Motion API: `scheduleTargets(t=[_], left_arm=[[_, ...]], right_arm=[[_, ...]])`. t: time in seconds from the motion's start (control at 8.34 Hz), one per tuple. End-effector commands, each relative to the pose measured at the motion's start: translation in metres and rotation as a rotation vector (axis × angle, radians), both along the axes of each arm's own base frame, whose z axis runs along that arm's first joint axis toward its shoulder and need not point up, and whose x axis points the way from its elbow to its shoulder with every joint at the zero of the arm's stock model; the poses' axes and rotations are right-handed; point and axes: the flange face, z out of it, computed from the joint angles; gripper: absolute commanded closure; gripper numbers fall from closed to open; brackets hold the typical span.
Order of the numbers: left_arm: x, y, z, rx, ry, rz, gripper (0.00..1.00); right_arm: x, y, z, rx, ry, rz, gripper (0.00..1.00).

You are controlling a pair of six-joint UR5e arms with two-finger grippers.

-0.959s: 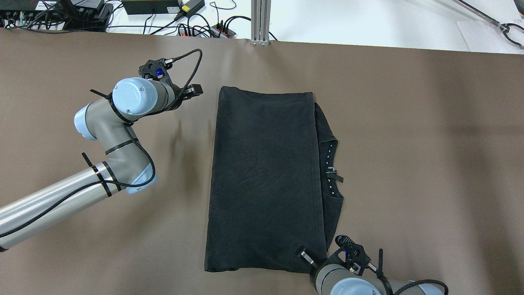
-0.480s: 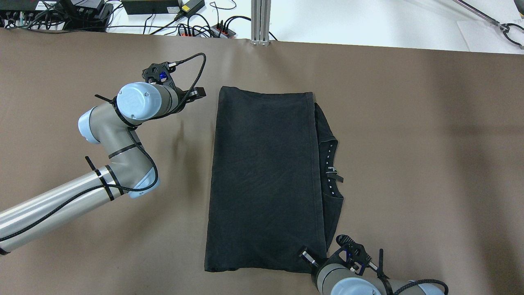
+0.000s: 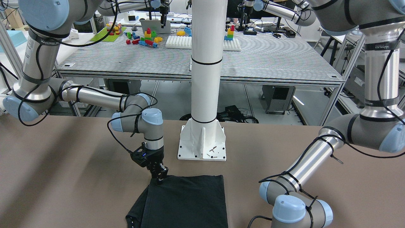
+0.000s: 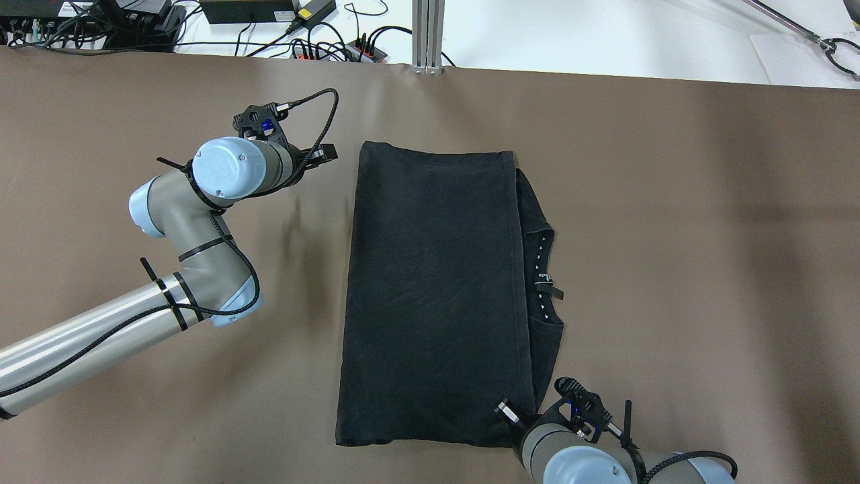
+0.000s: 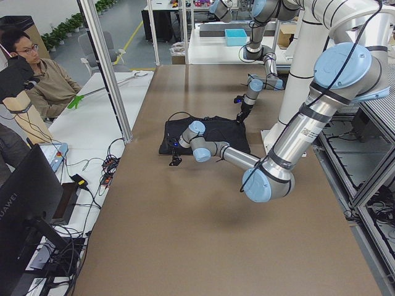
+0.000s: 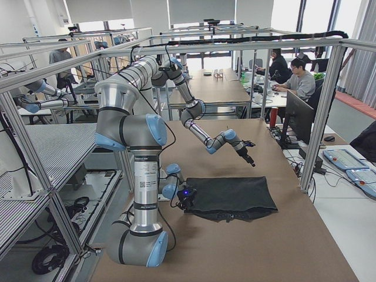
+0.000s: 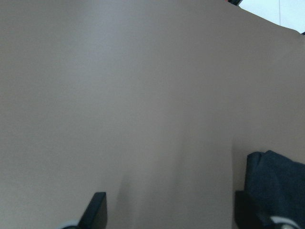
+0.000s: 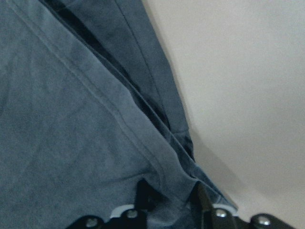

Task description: Fold clothes

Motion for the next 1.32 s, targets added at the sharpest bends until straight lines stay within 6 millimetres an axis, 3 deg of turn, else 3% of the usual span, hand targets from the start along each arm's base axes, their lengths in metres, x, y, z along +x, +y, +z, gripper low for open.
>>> scheduleTargets(t=[0.0,0.24,0.72,0.96,1.2], left_arm=[[0.001,-0.001,-0.003,0.002,0.001,-0.002,0.06],[0.002,-0.001,-0.007,0.005,0.003,0.000,0.06],[0.003,-0.001,-0.014,0.007,0.011,0.000,0.06],[0.003,-0.001,-0.013,0.007,0.010,-0.002,0.06],[0.002,-0.001,-0.008,0.002,0.006,-0.002,0.06]], right_arm=[[0.004,-0.008,-0.003,-0.003,-0.006,0.017,1.00],[0.007,-0.008,-0.007,-0.004,-0.011,0.015,1.00],[0.032,-0.006,-0.034,-0.003,-0.019,0.008,1.00],[0.025,-0.004,-0.028,-0.003,-0.001,0.001,1.00],[0.008,-0.016,-0.001,-0.006,0.056,0.016,0.80]])
